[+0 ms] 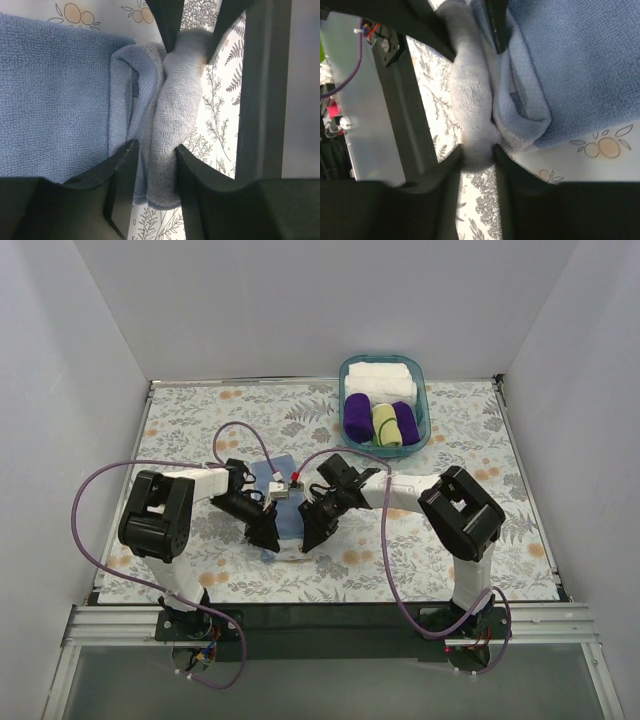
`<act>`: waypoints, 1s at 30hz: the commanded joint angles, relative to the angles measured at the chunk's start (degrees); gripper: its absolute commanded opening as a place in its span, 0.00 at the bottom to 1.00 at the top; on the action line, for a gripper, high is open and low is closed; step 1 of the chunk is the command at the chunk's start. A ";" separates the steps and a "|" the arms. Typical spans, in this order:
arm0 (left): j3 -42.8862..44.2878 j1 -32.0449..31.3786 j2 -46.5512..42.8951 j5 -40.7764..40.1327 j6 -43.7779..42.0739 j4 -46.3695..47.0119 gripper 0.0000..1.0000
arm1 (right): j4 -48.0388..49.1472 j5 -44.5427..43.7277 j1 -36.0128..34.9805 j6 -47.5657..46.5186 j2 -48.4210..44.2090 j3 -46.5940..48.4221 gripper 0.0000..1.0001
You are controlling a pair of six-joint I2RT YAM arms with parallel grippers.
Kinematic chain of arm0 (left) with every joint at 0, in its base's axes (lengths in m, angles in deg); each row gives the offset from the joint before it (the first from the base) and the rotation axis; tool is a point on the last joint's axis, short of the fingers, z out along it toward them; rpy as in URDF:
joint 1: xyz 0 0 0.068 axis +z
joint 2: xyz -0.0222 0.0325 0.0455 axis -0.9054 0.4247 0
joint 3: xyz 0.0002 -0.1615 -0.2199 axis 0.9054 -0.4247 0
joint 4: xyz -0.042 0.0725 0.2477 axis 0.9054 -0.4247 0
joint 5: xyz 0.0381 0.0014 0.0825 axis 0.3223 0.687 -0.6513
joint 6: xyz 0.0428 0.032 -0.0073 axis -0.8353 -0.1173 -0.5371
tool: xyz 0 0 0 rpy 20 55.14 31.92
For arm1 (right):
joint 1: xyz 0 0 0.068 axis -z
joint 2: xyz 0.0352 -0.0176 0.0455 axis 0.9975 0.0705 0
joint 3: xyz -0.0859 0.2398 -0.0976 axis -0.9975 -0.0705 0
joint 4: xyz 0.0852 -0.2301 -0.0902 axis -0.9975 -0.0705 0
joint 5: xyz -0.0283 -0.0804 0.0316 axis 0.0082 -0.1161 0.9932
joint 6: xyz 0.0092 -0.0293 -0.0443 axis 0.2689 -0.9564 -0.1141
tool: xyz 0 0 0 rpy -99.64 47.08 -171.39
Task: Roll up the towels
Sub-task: Roll the towel
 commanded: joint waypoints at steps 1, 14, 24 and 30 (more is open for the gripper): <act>1.07 1.14 1.56 -5.10 -3.94 3.06 0.36 | 2.84 -2.48 -1.40 1.11 2.01 2.90 0.27; -11.22 8.35 -22.85 -15.64 -9.23 12.89 0.58 | -3.92 -6.89 -1.40 2.25 9.66 7.56 0.01; -19.04 4.32 -53.62 -17.40 -18.45 15.64 0.66 | -5.77 -2.93 -1.32 4.09 12.39 10.29 0.01; -21.68 -9.12 -57.77 -23.28 -16.17 14.31 0.66 | -6.38 -0.74 -1.40 5.24 15.11 11.78 0.01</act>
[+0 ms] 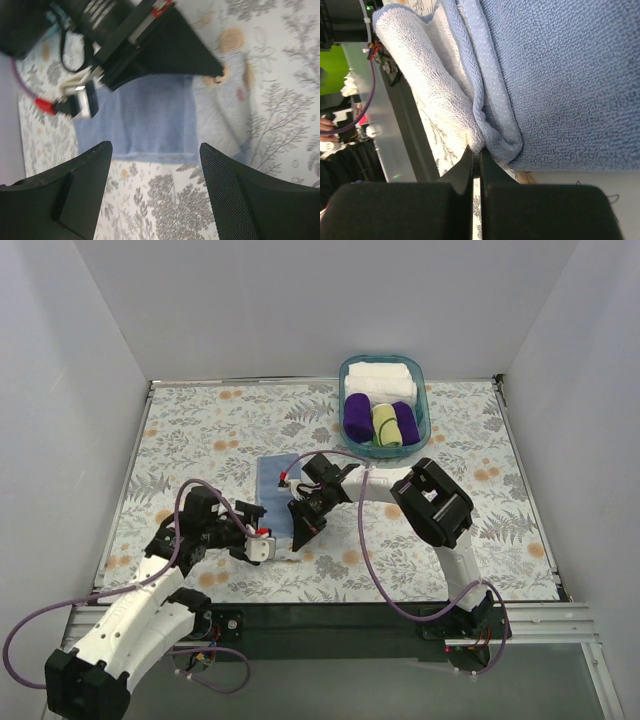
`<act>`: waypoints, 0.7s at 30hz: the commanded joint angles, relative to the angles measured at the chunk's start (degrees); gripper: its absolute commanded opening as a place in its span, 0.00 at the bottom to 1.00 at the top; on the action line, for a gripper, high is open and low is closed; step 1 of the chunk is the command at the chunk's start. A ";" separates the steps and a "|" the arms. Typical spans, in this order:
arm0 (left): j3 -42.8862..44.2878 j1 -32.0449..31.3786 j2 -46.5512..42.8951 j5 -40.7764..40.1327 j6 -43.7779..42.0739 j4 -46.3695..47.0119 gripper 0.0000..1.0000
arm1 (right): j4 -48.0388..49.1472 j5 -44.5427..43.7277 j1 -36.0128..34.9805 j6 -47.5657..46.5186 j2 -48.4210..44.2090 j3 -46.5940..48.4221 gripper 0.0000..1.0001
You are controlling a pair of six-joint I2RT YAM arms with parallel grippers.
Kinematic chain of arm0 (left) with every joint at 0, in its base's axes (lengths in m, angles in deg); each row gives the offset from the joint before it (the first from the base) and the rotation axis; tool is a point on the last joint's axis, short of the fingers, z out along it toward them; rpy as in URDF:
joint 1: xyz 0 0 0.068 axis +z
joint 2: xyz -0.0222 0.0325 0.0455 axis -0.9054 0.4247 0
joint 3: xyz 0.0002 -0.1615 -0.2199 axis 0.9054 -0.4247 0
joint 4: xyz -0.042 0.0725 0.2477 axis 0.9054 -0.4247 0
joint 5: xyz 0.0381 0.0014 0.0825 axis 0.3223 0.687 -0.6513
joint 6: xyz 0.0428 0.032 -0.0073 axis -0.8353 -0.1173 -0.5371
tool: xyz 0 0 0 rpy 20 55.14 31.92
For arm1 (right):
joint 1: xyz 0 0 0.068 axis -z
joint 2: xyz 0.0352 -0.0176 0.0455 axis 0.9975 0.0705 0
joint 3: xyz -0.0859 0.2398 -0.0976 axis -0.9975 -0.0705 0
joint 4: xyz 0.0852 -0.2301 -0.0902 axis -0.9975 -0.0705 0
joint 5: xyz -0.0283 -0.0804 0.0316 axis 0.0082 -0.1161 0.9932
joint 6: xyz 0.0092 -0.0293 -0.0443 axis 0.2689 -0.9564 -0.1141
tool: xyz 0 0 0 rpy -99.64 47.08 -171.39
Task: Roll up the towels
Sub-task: Roll the towel
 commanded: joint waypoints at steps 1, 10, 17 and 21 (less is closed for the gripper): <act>-1.76 -6.72 1.49 -4.56 0.29 -0.57 0.66 | -3.00 -2.13 -0.31 -0.25 3.44 1.53 0.01; -2.19 -17.10 11.15 -7.90 3.01 -0.84 0.56 | -3.88 -1.87 -0.31 -0.77 4.93 1.89 0.01; -3.95 -17.91 19.24 -13.52 4.77 3.29 0.49 | -3.88 -1.08 -0.05 -1.13 5.11 1.62 0.01; -6.14 -17.91 23.98 -17.64 6.62 7.59 0.47 | -3.88 -0.46 -0.05 -1.56 4.94 0.83 0.01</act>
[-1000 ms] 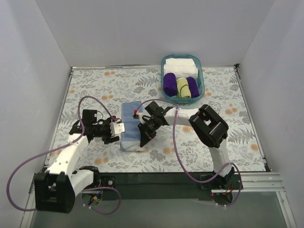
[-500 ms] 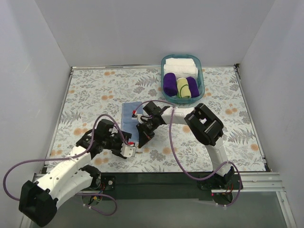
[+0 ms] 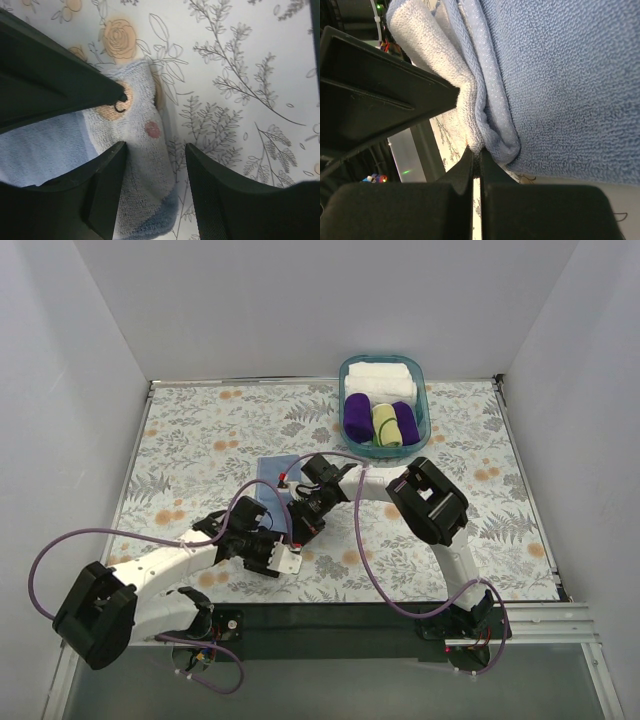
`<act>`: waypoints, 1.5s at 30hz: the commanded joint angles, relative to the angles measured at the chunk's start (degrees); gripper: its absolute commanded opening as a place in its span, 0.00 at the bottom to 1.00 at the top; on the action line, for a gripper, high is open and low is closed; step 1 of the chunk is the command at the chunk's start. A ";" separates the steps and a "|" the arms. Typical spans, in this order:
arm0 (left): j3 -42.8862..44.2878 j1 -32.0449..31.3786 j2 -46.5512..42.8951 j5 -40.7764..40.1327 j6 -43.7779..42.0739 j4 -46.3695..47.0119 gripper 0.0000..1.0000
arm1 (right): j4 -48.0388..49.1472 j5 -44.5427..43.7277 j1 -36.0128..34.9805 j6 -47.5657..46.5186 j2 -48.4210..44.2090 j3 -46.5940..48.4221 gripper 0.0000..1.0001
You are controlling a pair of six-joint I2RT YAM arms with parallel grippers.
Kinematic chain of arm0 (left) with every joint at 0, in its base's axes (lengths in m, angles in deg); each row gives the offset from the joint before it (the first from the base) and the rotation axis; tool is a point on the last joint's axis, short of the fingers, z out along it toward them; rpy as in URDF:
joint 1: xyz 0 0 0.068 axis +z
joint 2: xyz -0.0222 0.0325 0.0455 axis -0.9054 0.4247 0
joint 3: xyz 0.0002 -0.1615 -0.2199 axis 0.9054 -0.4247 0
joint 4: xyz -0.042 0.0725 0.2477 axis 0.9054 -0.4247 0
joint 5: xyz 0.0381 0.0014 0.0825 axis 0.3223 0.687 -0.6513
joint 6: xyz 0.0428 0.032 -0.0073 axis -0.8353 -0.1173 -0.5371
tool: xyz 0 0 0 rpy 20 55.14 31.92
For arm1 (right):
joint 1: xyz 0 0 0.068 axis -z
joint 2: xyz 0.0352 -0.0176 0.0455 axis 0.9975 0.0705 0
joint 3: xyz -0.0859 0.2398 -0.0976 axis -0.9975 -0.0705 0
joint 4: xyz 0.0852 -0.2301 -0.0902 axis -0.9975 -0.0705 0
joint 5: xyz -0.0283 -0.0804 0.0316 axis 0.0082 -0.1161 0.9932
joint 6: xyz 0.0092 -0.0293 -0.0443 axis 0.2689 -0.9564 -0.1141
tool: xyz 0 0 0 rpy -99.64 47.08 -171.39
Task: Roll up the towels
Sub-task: Roll the towel
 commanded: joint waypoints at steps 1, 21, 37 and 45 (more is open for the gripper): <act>-2.94 -0.16 2.68 -6.32 2.01 3.60 0.47 | -2.57 -4.00 -0.11 -2.50 1.99 -1.38 0.01; 14.70 8.89 25.15 15.02 -3.17 -22.12 0.00 | 2.26 -19.64 6.48 -18.67 -34.56 -22.97 0.57; 34.94 19.00 56.55 21.19 -9.16 -38.58 0.01 | 8.67 -33.79 -11.00 -37.66 -35.90 -18.17 0.57; 38.45 19.44 60.25 21.54 -7.49 -38.15 0.01 | 12.11 -34.85 -19.00 -37.23 -30.72 -17.90 0.54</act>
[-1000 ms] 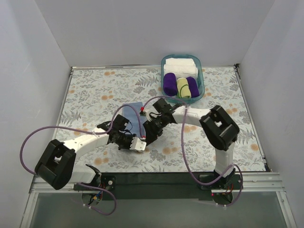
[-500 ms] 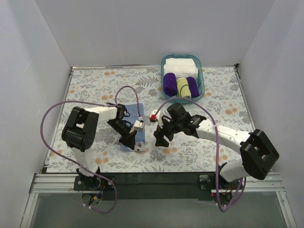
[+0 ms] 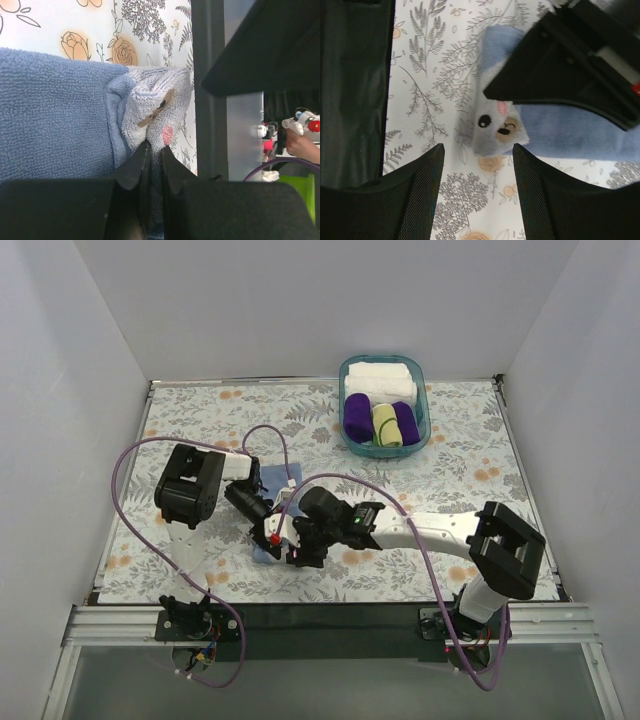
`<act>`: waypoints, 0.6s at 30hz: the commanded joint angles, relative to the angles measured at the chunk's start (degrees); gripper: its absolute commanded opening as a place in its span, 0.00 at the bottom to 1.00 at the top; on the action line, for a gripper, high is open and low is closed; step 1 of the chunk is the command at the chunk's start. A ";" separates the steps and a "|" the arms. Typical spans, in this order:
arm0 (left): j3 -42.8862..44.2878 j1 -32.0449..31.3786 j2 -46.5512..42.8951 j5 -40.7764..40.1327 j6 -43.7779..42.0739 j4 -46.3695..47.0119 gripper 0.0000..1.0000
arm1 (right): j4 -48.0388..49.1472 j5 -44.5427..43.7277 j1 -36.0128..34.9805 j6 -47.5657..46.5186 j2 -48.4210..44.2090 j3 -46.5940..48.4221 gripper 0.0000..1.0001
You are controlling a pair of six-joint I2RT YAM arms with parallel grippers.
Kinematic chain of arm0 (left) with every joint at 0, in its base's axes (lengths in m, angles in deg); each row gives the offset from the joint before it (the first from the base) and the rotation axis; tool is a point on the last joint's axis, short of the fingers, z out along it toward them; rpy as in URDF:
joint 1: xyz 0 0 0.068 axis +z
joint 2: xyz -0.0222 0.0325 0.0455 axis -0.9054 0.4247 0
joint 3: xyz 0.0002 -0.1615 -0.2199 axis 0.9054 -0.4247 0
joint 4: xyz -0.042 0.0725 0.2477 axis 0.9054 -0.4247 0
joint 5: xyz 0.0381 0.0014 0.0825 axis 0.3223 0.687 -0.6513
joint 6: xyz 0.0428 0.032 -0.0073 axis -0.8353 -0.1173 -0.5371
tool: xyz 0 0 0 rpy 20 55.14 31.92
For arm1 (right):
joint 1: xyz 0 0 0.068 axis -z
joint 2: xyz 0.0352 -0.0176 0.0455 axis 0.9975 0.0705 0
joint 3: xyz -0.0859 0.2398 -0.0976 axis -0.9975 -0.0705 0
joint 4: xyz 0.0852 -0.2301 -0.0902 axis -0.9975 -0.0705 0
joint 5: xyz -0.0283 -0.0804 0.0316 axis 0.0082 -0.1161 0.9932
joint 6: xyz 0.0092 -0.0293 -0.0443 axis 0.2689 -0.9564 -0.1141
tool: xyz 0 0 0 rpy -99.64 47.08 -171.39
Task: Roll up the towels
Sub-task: Roll the towel
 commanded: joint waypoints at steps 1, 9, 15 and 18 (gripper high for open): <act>0.31 0.03 2.96 -10.96 -1.36 8.32 0.01 | 4.35 -1.43 -2.40 -0.90 1.61 1.29 0.54; 0.84 0.21 3.58 -10.61 -0.84 8.59 0.02 | 8.14 -4.85 -3.28 0.33 7.32 1.02 0.49; 0.76 0.56 2.97 -10.08 -1.45 8.24 0.04 | 9.81 -3.72 -1.53 2.09 11.45 0.23 0.38; 0.41 0.73 2.35 -9.56 -1.71 8.24 0.05 | 9.72 1.26 0.93 5.16 12.16 0.41 0.19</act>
